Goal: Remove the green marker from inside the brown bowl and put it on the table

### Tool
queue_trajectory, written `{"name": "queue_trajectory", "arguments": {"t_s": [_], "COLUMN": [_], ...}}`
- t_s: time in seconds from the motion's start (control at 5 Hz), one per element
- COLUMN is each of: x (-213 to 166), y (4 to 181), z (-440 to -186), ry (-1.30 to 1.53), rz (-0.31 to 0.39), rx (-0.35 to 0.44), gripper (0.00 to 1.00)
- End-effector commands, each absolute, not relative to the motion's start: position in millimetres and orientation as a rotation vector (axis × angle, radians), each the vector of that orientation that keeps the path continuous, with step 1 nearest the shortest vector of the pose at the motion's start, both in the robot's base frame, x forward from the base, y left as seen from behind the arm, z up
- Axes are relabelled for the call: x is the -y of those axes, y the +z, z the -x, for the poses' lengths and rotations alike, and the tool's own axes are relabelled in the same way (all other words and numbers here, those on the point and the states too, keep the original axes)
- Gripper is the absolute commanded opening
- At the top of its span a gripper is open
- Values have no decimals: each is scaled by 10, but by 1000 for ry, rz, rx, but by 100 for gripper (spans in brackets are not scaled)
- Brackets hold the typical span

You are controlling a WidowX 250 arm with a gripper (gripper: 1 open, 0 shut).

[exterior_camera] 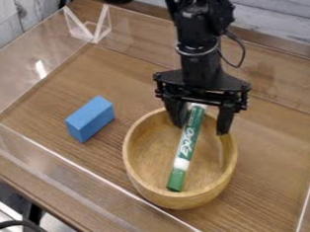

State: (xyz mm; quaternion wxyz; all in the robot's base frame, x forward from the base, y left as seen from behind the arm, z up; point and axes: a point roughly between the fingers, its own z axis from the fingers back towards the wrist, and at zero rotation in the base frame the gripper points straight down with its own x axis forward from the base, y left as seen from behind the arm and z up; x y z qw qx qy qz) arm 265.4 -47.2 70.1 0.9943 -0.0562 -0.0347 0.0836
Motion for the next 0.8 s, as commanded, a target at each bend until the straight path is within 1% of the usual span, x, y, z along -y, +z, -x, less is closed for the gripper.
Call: {"name": "queue_trajectory", "arguments": {"t_s": [0.0,0.6], "x": [457,433], "y": [754,739], "z": [-2709,-2728], "ry": [176,185], "rz": [126,130], "rx": [98,107], "gripper": [100,100]}}
